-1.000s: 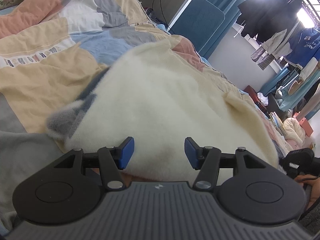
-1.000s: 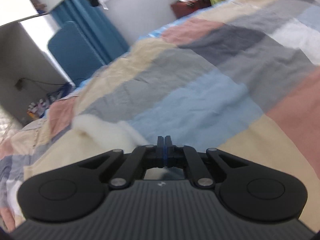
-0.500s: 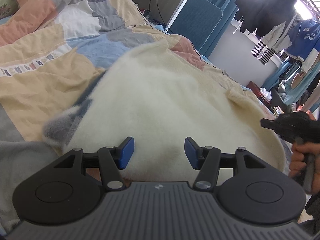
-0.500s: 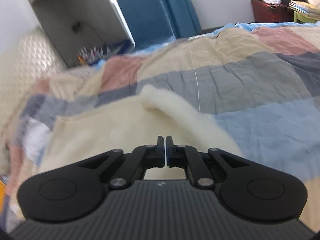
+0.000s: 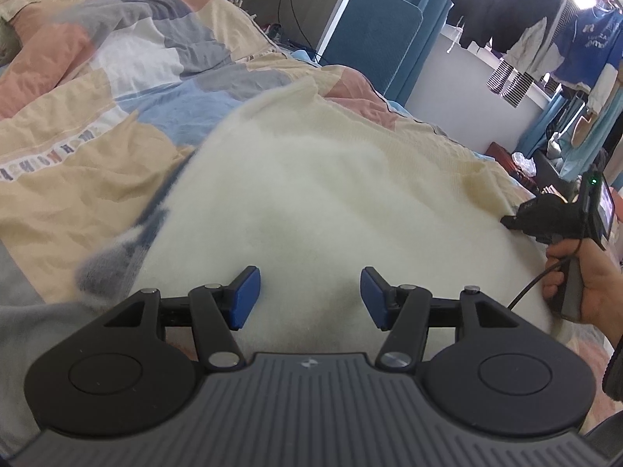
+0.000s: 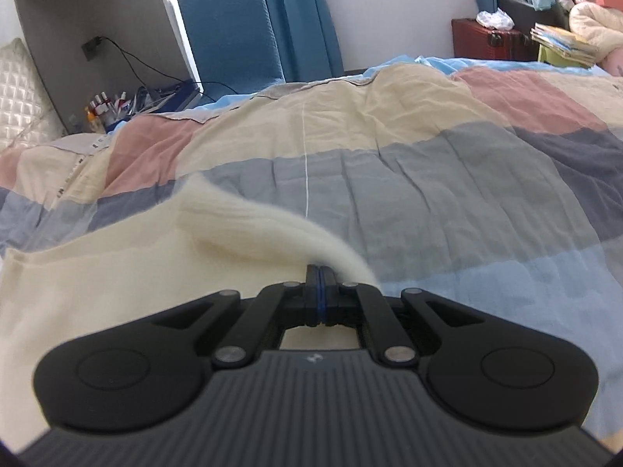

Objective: Fold large clothes

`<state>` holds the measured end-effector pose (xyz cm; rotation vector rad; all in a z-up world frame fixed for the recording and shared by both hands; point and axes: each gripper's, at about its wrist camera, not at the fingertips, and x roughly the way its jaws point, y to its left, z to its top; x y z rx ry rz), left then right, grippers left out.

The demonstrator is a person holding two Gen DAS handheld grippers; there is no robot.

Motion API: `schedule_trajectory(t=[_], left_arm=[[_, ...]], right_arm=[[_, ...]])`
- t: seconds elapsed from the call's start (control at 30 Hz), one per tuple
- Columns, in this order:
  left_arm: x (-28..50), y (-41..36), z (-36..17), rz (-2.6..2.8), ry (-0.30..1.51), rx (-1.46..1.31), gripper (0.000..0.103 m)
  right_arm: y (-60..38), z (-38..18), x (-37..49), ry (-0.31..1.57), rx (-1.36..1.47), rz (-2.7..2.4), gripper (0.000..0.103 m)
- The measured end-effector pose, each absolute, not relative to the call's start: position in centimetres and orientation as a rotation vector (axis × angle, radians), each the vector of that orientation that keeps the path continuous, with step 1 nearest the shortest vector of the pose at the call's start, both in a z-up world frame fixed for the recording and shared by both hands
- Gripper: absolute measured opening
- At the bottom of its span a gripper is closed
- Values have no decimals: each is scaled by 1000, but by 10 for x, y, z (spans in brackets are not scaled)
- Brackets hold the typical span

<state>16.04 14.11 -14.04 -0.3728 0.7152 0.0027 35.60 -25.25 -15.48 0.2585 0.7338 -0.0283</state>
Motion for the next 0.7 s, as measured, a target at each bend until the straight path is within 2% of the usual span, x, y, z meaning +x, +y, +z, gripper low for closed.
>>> schedule_trajectory(t=[0.3,0.53,0.7], left_arm=[[163,146,-142,-25,716,-385,64],[159,151,-141,-32,707,-433,64],[152,148,-136,-53,704,-445,64]], right_arm=[[-251,-170,368,789,271,-45,3],[-244,-142,343,762,247,-64,6],[-241,-108,300,724,331,-12,6]])
